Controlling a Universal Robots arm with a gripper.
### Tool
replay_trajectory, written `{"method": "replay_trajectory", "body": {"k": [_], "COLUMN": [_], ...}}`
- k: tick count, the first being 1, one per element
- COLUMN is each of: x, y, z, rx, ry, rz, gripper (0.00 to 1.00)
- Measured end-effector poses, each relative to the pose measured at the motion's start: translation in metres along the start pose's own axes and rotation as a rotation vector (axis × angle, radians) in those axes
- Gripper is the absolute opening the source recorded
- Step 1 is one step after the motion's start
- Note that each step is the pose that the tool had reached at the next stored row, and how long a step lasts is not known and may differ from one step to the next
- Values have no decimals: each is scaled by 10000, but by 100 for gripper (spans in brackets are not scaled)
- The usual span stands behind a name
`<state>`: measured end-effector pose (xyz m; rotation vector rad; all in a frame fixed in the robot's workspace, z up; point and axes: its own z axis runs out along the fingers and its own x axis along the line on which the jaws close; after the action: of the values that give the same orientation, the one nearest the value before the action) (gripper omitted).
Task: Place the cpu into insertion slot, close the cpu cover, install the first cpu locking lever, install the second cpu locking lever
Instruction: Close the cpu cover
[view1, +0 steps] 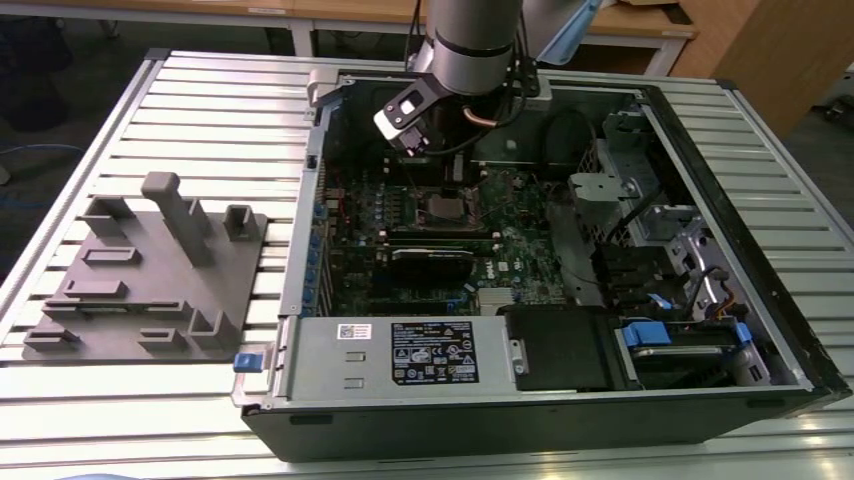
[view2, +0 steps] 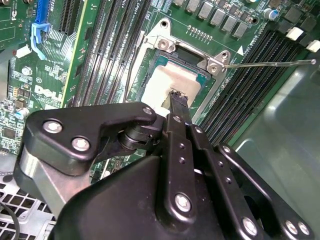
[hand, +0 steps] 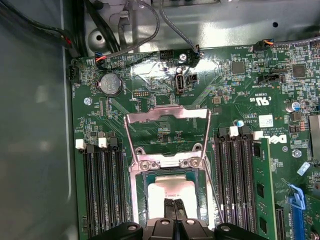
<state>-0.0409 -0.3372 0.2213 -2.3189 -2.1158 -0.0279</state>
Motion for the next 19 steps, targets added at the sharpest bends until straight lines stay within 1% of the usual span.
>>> {"method": "replay_trajectory", "body": {"k": [7, 13, 19], "x": [0, 0, 1], "y": [0, 0, 1], "z": [-31, -32, -67], "rx": [0, 0, 0], "ry": [0, 0, -1], "rz": [0, 0, 0], "gripper": [10, 10, 10]}}
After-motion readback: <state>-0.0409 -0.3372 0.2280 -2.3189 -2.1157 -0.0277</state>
